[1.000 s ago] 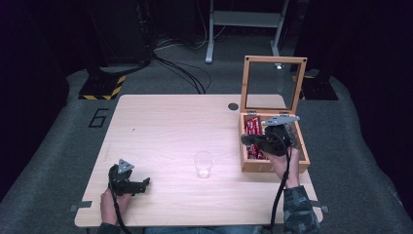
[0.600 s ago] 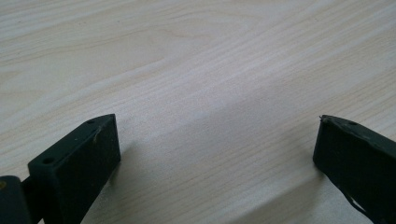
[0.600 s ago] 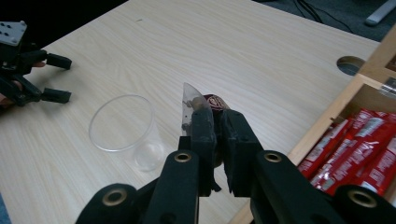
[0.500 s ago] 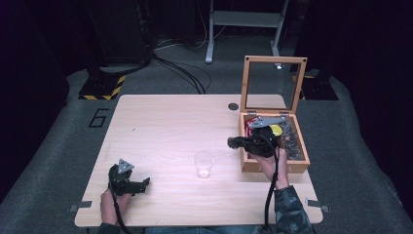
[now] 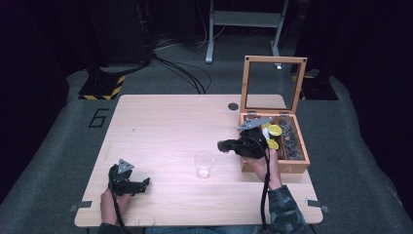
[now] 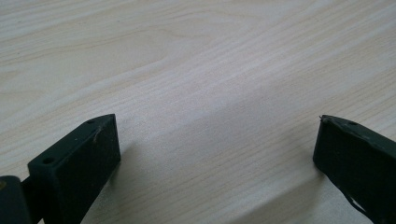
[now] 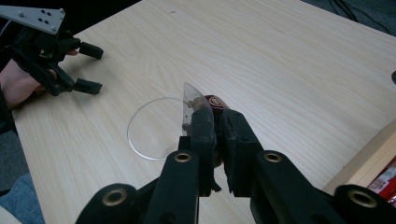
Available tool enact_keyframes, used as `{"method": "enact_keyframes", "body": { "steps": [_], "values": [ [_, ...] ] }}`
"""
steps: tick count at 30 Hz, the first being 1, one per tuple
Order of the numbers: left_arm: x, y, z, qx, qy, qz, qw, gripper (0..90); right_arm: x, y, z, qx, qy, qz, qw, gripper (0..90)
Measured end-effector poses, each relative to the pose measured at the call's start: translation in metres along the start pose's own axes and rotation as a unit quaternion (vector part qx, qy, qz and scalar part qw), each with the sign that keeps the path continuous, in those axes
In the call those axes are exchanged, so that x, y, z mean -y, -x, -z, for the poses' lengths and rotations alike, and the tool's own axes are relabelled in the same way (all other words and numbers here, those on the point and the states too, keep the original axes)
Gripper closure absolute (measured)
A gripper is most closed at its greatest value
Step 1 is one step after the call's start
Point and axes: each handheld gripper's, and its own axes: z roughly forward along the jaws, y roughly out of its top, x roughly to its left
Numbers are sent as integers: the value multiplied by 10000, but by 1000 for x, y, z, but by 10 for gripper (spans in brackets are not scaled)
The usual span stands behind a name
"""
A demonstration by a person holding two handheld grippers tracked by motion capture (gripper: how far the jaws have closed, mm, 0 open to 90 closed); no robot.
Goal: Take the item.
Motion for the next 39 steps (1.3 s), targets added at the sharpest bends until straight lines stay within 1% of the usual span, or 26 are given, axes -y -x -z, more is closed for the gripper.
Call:
{"method": "enact_keyframes", "body": {
  "steps": [3, 6, 7, 8, 9, 12, 14, 15, 17, 20, 21, 22, 23, 25, 26, 27, 28, 30, 31, 34, 36, 38, 39],
  "values": [
    [0, 0, 0, 5, -13, -13, 10000, 2, -4, -4, -3, -93, -80, 71, 9999, 838],
    [0, 0, 0, 2, -4, 2, 10000, 2, -6, -8, -5, -130, -160, 110, 9997, 838],
    [0, 0, 0, 2, -7, -11, 10000, 2, -8, -11, -9, -166, -233, 191, 9994, 838],
    [0, 0, 0, 2, -7, -11, 10000, 2, -8, -11, -9, -166, -233, 191, 9994, 838],
    [0, 0, 0, 4, -11, -4, 10000, 2, -10, -14, -13, -206, -341, 231, 9989, 838],
    [0, 0, 0, 24, -28, -23, 10000, 2, -12, -18, -18, -224, -378, 292, 9986, 837],
    [0, 0, 0, 8, -9, -19, 10000, 2, -15, -23, -25, -267, -515, 349, 9977, 837],
    [0, -1, 0, 11, -23, -37, 10000, 2, -15, -23, -25, -267, -515, 349, 9977, 837],
    [0, 0, 0, 5, -6, -22, 10000, 2, -17, -26, -30, -293, -589, 385, 9971, 837],
    [0, 0, 0, 4, -14, -35, 10000, 2, -18, -28, -38, -314, -722, 447, 9959, 837],
    [0, 0, 0, 17, -28, -26, 10000, 2, -19, -30, -43, -348, -797, 447, 9952, 837],
    [0, 0, 0, 17, -28, -26, 10000, 2, -19, -30, -43, -348, -797, 447, 9952, 837],
    [0, 0, 0, 13, -13, -5, 10000, 2, -19, -30, -44, -350, -830, 508, 9946, 837],
    [0, 0, 0, 3, -10, -14, 10000, 2, -19, -33, -51, -347, -955, 448, 9938, 837],
    [0, 0, 0, 3, -10, -14, 10000, 2, -19, -33, -51, -347, -955, 448, 9938, 837],
    [0, -1, 0, 14, -16, -34, 10000, 2, -19, -33, -54, -356, -951, 476, 9937, 837],
    [0, -1, 0, 21, -30, -38, 10000, 2, -19, -34, -56, -349, -1029, 576, 9924, 837],
    [0, 0, 0, 0, -1, -9, 10000, 2, -18, -35, -62, -335, -1071, 580, 9920, 836],
    [0, 0, 0, 0, -1, -9, 10000, 2, -18, -36, -63, -325, -1153, 543, 9913, 836],
    [0, 0, 0, 3, -5, -30, 10000, 2, -16, -35, -67, -329, -1159, 580, 9910, 836],
    [0, 0, 0, 1, -1, 0, 10000, 2, -14, -35, -71, -341, -1169, 627, 9906, 832],
    [0, 0, 0, 4, -10, -35, 10000, 2, -14, -37, -72, -322, -1189, 576, 9907, 829],
    [0, 0, 0, 7, -5, -20, 10000, 3, -14, -37, -73, -346, -1177, 604, 9906, 827]
  ]
}}
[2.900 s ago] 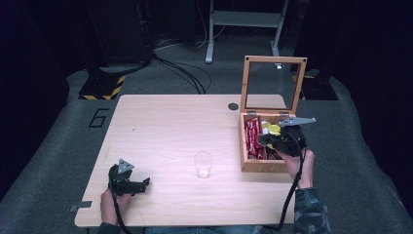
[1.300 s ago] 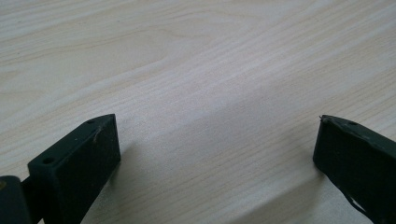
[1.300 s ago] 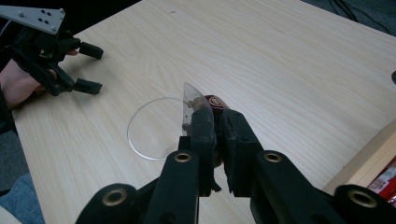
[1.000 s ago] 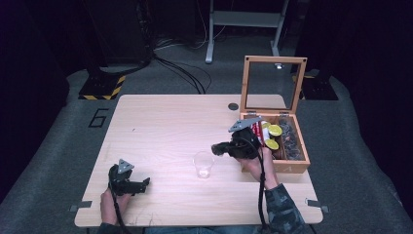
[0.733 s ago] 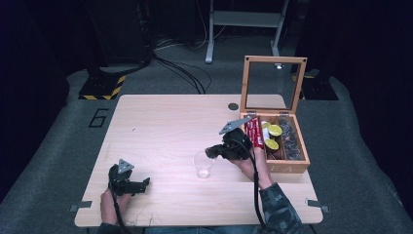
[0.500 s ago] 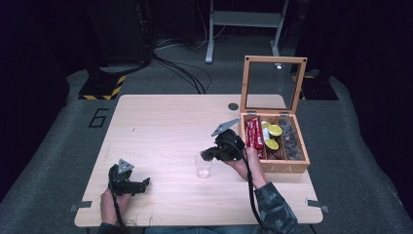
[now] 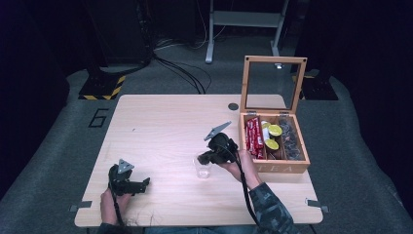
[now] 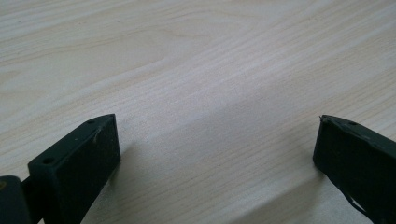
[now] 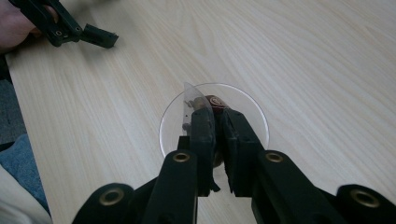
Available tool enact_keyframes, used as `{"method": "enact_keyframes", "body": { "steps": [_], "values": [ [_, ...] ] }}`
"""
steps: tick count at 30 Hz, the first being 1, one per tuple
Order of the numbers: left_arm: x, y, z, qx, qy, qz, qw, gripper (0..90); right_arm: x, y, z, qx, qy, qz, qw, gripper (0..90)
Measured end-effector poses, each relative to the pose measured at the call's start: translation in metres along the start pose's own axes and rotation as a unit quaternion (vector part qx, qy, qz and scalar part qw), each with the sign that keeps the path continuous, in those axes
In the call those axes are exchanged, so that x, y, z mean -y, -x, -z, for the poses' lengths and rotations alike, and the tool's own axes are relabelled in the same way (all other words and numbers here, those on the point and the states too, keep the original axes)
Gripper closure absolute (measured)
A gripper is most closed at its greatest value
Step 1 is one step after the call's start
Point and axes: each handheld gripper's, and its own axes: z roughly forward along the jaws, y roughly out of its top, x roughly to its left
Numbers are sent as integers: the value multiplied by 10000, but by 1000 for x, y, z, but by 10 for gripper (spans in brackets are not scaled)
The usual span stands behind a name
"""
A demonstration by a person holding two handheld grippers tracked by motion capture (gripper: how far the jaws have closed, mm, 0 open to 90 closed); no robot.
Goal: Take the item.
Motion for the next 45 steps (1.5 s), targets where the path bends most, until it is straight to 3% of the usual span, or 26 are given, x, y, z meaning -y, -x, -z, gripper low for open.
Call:
{"method": "enact_keyframes", "body": {
  "steps": [5, 11, 12, 14, 16, 23, 30, 36, 45],
  "values": [
    [0, 0, 0, -3, 0, -8, 10000, 2, 0, -1, 1, 62, 89, 74, 9999, 739],
    [0, 0, 0, 8, -12, -17, 10000, 2, 5, 0, 7, 239, 293, -104, 9992, 478],
    [0, 0, 0, 8, -12, -17, 10000, 2, 5, 0, 7, 239, 293, -104, 9992, 478],
    [0, 0, 0, -4, -5, -16, 10000, 2, 8, 1, 10, 221, 374, -129, 9990, 364],
    [0, 0, 0, 8, -10, 11, 10000, 2, 14, 0, 13, 348, 476, -186, 9981, 242],
    [0, 0, 0, 2, -22, -17, 10000, 2, 30, -3, 20, 474, 706, -132, 9963, 78],
    [0, 0, 0, -3, 27, 43, 10000, 2, 54, -11, 24, 699, 839, -188, 9938, 20],
    [0, 0, 0, -2, 27, 41, 10000, 2, 76, -16, 24, 743, 1035, -342, 9913, 18],
    [0, 1, 0, -9, 34, 50, 10000, 2, 109, -22, 14, 847, 1116, -526, 9887, 9]
  ]
}}
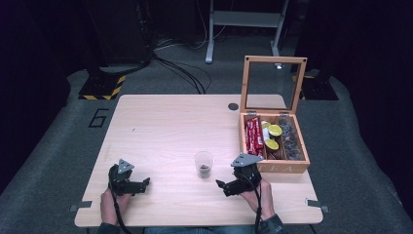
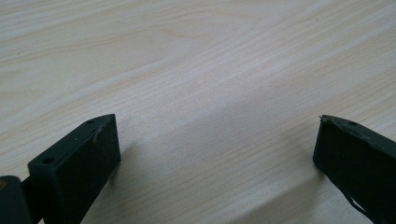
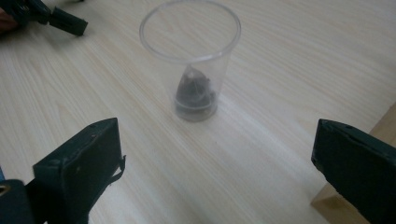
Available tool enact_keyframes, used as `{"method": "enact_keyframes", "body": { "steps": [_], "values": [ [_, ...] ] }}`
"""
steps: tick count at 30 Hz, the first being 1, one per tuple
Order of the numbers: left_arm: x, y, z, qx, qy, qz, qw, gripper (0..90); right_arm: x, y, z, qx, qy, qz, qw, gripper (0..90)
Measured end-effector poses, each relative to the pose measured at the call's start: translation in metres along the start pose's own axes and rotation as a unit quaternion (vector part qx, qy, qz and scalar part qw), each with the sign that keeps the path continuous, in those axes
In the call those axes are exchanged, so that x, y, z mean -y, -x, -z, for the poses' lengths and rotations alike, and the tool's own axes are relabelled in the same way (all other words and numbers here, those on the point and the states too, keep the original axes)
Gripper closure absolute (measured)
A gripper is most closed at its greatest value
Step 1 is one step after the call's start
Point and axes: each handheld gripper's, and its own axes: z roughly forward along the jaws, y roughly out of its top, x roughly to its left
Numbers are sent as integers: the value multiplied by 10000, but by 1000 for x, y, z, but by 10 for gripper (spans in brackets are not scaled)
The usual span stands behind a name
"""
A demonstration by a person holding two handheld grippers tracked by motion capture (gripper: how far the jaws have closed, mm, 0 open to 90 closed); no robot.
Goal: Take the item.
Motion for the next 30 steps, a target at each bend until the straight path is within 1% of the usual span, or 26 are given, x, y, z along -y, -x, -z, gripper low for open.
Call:
{"method": "enact_keyframes", "body": {
  "steps": [2, 4, 5, 6, 8, 9, 10, 11, 12, 13, 15, 16, 18, 20, 21, 23, 26, 27, 28, 29, 30],
  "values": [
    [0, 0, 0, -3, -1, -14, 10000, 2, 3, 0, -1, 22, -9, -17, 10000, 9],
    [0, 0, 0, -5, 6, 23, 10000, 2, 11, 0, -2, 35, -36, -57, 10000, 7],
    [0, 0, 0, -1, 1, -4, 10000, 2, 14, 0, -3, 95, -53, -49, 9999, 7],
    [0, 0, 0, -5, 3, 9, 10000, 2, 22, 0, -5, 122, -49, -97, 9999, 5],
    [0, 0, 0, 3, -11, -6, 10000, 2, 25, 0, -5, 151, -70, -129, 9998, 4],
    [0, 0, 0, 14, -27, -20, 10000, 2, 31, 0, -7, 194, -98, -153, 9996, 3],
    [0, 0, 0, 9, -13, -19, 10000, 2, 31, 0, -7, 194, -98, -153, 9996, 3],
    [0, 0, 0, 16, -24, -16, 10000, 2, 37, 0, -9, 244, -94, -171, 9995, 2],
    [0, 0, 0, 1, -11, -17, 10000, 2, 40, 0, -9, 268, -114, -138, 9995, 2],
    [0, 0, 0, 12, -10, -8, 10000, 2, 44, 1, -10, 272, -141, -189, 9994, 1],
    [0, 0, 0, -3, -7, -19, 10000, 2, 48, 2, -11, 249, -156, -160, 9994, 0],
    [0, 0, 0, -3, -2, -14, 10000, 2, 50, 1, -12, 244, -151, -221, 9993, 0],
    [0, 0, 0, 0, -14, -20, 10000, 2, 57, 2, -14, 274, -219, -234, 9991, 0],
    [0, 0, 0, -4, -2, -17, 10000, 2, 65, 3, -17, 230, -277, -189, 9992, 0],
    [0, 0, 0, -4, -2, -17, 10000, 2, 65, 3, -17, 230, -277, -189, 9992, 0],
    [0, 0, 0, 4, -22, -20, 10000, 2, 70, 3, -19, 298, -310, -187, 9989, 0],
    [0, 0, 0, 8, -13, 7, 10000, 2, 75, 6, -22, 248, -450, -138, 9986, 0],
    [0, 0, 0, 2, -15, -16, 10000, 2, 76, 7, -23, 202, -527, -120, 9983, 0],
    [0, 0, 0, 2, -15, -16, 10000, 2, 76, 7, -23, 202, -527, -120, 9983, 0],
    [0, 0, 0, -7, 3, 20, 10000, 2, 76, 7, -25, 298, -522, -48, 9982, 0],
    [0, 0, 0, -7, 3, 20, 10000, 2, 76, 7, -25, 298, -522, -48, 9982, 0]
  ]
}}
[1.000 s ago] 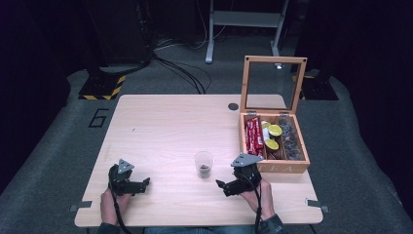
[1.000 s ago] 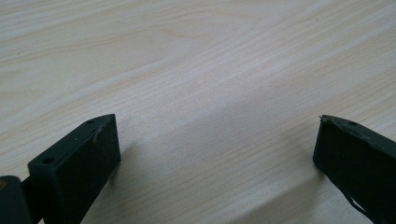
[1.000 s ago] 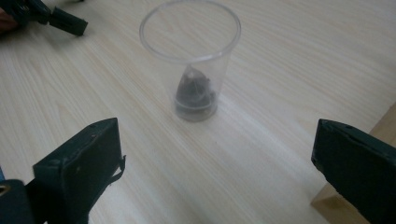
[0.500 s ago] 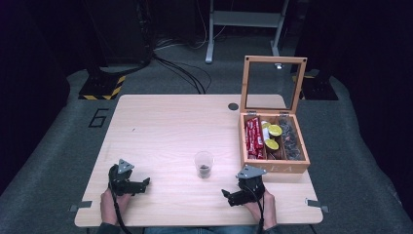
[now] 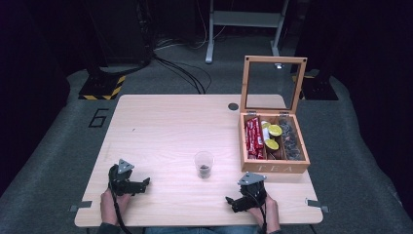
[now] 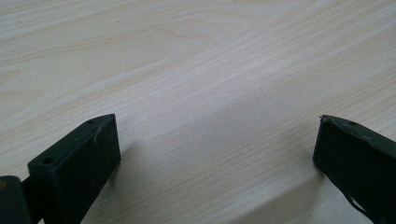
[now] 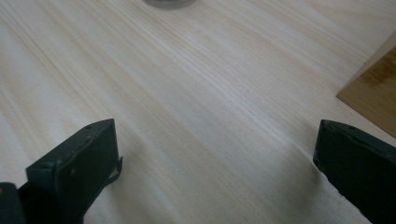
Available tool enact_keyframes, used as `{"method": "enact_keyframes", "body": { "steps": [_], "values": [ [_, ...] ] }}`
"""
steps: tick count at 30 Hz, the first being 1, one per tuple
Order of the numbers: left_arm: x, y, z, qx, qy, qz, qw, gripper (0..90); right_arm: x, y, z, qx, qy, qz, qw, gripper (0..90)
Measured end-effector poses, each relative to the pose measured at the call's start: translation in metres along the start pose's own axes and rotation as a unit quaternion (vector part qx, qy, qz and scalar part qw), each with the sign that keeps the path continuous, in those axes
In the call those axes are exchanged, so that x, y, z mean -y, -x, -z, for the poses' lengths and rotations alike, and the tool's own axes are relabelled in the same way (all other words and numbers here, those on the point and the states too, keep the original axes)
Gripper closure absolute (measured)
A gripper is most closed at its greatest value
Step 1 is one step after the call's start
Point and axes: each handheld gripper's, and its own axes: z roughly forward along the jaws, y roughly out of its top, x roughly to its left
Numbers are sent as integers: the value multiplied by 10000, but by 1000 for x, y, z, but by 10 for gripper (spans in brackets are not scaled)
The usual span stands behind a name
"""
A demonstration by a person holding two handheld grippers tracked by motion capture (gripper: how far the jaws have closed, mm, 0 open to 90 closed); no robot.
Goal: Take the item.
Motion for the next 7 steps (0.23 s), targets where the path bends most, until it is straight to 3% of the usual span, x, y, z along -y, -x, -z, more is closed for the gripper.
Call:
{"method": "enact_keyframes", "body": {
  "steps": [7],
  "values": [
    [0, 0, 0, -2, -1, -4, 10000, 2, 2, 5, -1, -170, 48, 142, 9997, 0]
  ]
}}
